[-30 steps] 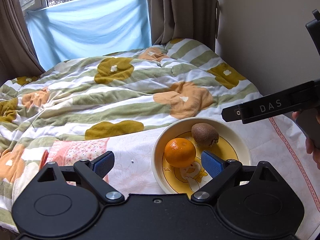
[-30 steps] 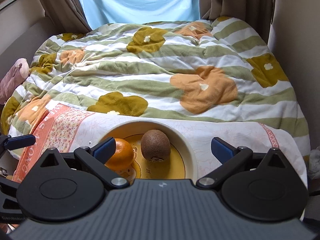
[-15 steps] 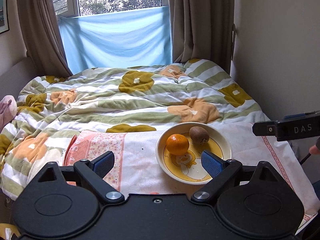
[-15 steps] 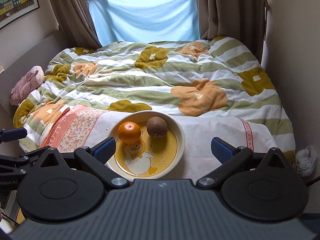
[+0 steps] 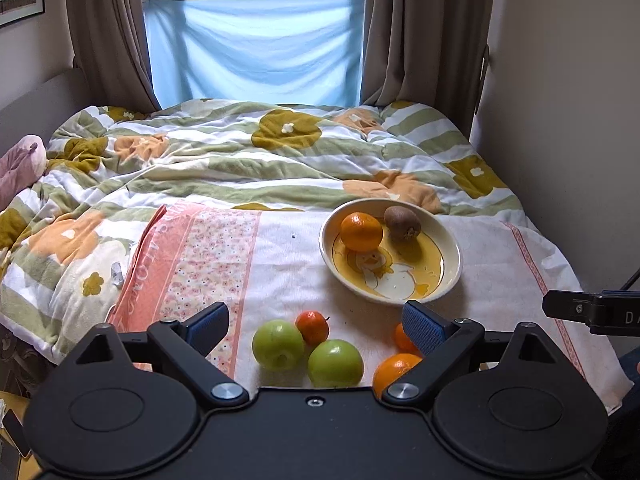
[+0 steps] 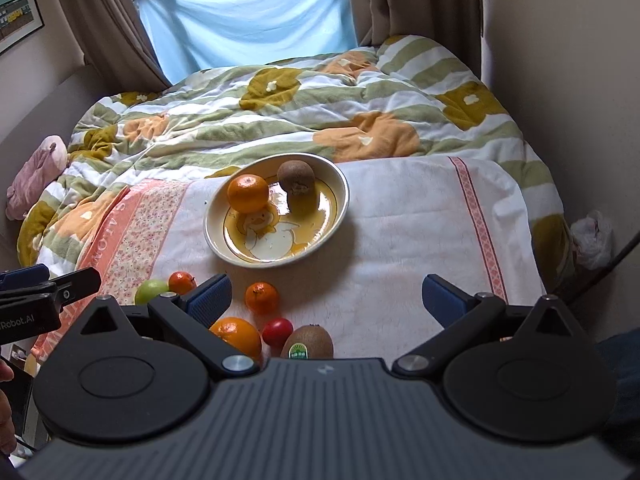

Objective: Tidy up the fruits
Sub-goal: 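Move the left tool to a green apple while the right tool reaches the stickered kiwi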

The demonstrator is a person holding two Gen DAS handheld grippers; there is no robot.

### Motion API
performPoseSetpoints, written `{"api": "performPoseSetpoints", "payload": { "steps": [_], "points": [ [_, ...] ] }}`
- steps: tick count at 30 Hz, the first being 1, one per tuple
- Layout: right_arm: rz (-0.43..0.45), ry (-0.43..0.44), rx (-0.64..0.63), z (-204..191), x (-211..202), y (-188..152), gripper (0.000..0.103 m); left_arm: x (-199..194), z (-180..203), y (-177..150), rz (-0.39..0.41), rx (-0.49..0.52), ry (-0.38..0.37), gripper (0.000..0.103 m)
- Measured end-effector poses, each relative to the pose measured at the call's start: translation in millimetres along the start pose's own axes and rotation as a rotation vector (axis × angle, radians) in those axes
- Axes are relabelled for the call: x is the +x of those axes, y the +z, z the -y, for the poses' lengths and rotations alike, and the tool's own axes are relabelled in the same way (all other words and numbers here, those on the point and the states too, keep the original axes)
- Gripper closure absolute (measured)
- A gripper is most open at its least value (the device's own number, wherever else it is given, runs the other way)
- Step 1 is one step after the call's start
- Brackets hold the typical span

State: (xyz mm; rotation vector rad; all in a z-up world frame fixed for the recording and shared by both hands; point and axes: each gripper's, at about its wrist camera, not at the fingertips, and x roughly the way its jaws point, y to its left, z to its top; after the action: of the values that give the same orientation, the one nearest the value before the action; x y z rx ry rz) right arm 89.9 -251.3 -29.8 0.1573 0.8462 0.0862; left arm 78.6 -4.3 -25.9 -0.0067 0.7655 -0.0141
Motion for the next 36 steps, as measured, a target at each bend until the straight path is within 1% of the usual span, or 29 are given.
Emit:
{"api": "performPoseSetpoints", "payload": {
  "steps": [5, 11, 16, 18, 24, 29, 31, 32, 33, 36],
  "points": [
    [-0.014, -0.075, 0.044, -8.5, 9.2, -27.0, 0.0, 23.4, -6.4, -13.7, -0.055, 0.034, -0.046, 0.008],
    [-0.054, -0.126, 0.081, -12.9, 31.0, -53.2, 0.0, 57.5, -1.9, -28.4, -0.109, 0.089, -0.101, 0.01],
    [-0.086, -0.148, 0.103, -16.8, 49.7, -67.4, 0.0, 87.2, 3.9, -38.3, -0.166, 0.137, -0.158, 0.016],
    [-0.096, -0.154, 0.108, -18.4, 54.7, -71.2, 0.0, 94.9, 5.6, -41.4, -0.183, 0.151, -0.165, 0.021],
    [-0.104, -0.164, 0.127, -20.8, 62.7, -76.9, 0.0, 109.8, 5.8, -40.9, -0.198, 0.163, -0.189, 0.021],
    [-0.106, -0.171, 0.14, -21.4, 67.4, -76.2, 0.0, 116.0, 6.0, -35.7, -0.187, 0.163, -0.197, 0.021],
    [-0.106, -0.172, 0.142, -21.1, 68.7, -75.1, 0.0, 117.9, 4.2, -35.1, -0.191, 0.156, -0.196, 0.029],
    [-0.106, -0.173, 0.142, -21.4, 69.0, -74.8, 0.0, 118.2, 3.3, -35.4, -0.193, 0.154, -0.198, 0.035],
    [-0.106, -0.173, 0.143, -21.5, 69.2, -74.8, 0.0, 119.5, 2.7, -35.9, -0.202, 0.155, -0.204, 0.039],
    [-0.108, -0.171, 0.142, -21.5, 70.5, -74.1, 0.0, 122.6, 6.5, -41.0, -0.22, 0.184, -0.202, 0.041]
  ]
}}
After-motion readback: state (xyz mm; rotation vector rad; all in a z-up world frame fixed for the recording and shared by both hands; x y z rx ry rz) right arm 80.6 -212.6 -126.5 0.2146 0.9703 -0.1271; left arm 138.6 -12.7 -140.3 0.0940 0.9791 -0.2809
